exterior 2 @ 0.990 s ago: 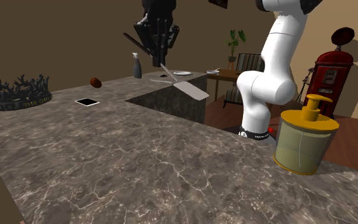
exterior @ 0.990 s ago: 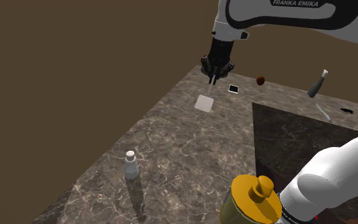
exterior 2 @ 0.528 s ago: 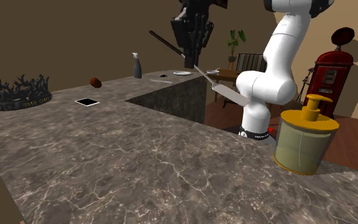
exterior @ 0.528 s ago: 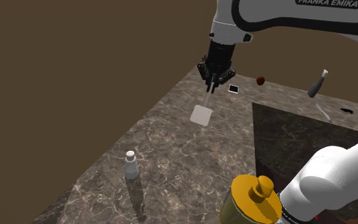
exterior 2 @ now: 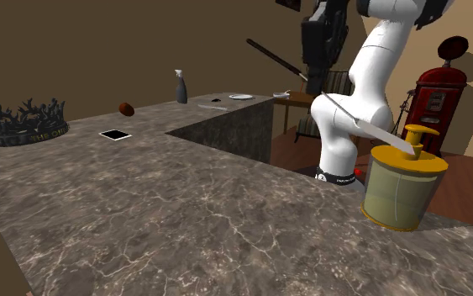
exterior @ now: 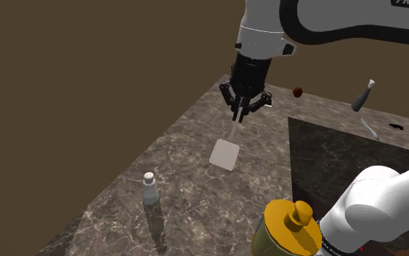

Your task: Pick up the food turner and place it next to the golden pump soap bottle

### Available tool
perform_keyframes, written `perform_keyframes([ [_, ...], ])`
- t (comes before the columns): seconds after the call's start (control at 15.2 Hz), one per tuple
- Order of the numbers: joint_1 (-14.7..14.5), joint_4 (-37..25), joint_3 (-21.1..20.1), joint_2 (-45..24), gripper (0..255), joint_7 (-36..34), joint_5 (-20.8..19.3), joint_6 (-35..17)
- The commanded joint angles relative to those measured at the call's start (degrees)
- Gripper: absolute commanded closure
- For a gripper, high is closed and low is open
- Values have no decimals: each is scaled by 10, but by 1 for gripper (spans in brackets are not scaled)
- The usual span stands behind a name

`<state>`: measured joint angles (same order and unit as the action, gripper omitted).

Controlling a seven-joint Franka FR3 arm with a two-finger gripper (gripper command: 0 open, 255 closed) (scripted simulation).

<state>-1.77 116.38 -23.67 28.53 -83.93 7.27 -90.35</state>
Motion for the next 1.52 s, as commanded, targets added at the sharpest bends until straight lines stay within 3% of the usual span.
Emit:
perform_keyframes([
  [0.0,-9,-1,-21,5,255,-29,11,4],
  [0.4,-31,-19,-82,7,255,-108,39,15],
  [1.45,-42,115,-100,24,255,-104,57,-103],
])
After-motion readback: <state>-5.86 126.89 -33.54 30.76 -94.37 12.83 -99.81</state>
